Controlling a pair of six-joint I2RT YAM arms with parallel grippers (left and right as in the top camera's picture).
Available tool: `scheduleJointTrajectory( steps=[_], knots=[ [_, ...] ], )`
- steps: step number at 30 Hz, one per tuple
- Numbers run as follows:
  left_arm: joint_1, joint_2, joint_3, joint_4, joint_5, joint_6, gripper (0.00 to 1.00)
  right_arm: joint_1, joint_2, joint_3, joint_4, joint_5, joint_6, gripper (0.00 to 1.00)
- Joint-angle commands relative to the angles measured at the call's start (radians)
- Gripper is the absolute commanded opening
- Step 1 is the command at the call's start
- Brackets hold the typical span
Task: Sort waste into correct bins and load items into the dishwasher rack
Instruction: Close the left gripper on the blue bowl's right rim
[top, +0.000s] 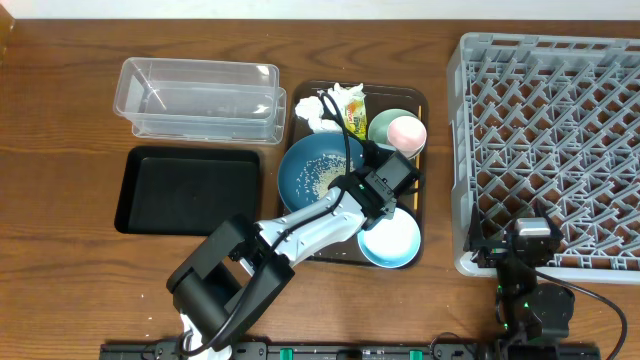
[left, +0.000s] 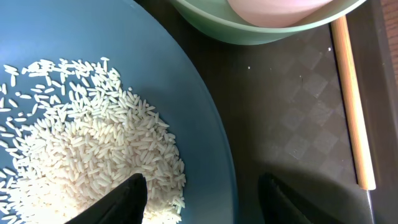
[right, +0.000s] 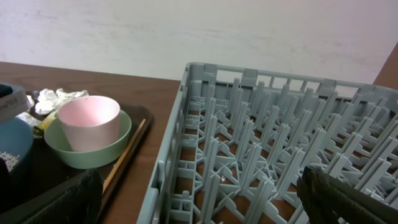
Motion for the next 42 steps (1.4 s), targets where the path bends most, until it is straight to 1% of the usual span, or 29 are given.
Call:
scheduleJointTrajectory(
  steps=[1, 2, 4, 9, 12, 17, 18, 20, 22, 25, 29, 30, 31, 35, 38, 42],
  knots=[
    [-0.001, 0.009, 0.003, -0.002, -0.023, -0.002, 0.57, -0.008, -0.005, -0.004, -0.001, 0.006, -0.006, 0.99],
    [-0.001, 0.009, 0.003, -0.002, -0.023, -0.002, 0.55, -0.008, -0.005, -0.004, -0.001, 0.006, -0.006, 0.99],
    [-0.001, 0.009, 0.003, -0.002, -0.023, -0.002, 0.45, -0.008, -0.005, -0.004, 0.000, 0.006, -0.006, 0.99],
    [-0.001, -0.005, 0.003, -0.004, -0.022, -0.002, 0.38, -0.008, -0.005, -0.004, -0.001, 0.006, -0.006, 0.99],
    [-0.001, -0.034, 0.004, -0.010, -0.022, -0.002, 0.33, -0.008, -0.005, -0.004, -0.001, 0.006, -0.006, 0.99],
    [-0.001, -0.094, 0.004, -0.014, -0.023, -0.002, 0.19, -0.008, -0.005, -0.004, -0.001, 0.006, -0.006, 0.99],
    [-0.001, -0.102, 0.004, -0.016, -0.023, -0.002, 0.15, -0.008, -0.005, -0.004, -0.001, 0.006, -0.006, 0.99],
    [-0.001, -0.114, 0.004, -0.015, -0.023, -0.002, 0.10, -0.008, -0.005, -0.004, 0.000, 0.006, -0.006, 0.99],
    [-0.001, -0.119, 0.004, -0.017, -0.023, -0.002, 0.07, -0.008, -0.005, -0.004, -0.001, 0.006, -0.006, 0.99],
    [-0.001, -0.120, 0.004, -0.021, -0.022, -0.002, 0.06, -0.008, -0.005, -0.004, -0.001, 0.006, -0.006, 0.99],
    [-0.001, -0.120, 0.004, -0.028, -0.023, -0.002, 0.06, -0.008, -0.005, -0.004, -0.001, 0.006, -0.006, 0.99],
    [-0.001, -0.120, 0.003, -0.029, -0.023, 0.001, 0.16, -0.008, -0.005, -0.004, -0.001, 0.006, -0.006, 0.99],
    [-0.001, -0.119, 0.003, -0.029, -0.023, 0.005, 0.34, -0.008, -0.005, -0.004, -0.001, 0.006, -0.006, 0.99],
    [-0.001, -0.104, 0.003, -0.023, -0.022, 0.006, 0.52, -0.008, -0.005, -0.004, -0.001, 0.006, -0.006, 0.99],
    [-0.001, -0.090, 0.002, -0.013, -0.010, 0.006, 0.59, -0.008, -0.005, -0.004, -0.001, 0.006, -0.006, 0.99],
    [-0.001, -0.074, 0.002, 0.000, 0.008, 0.006, 0.59, -0.008, -0.005, -0.004, -0.001, 0.006, -0.006, 0.99]
  ],
)
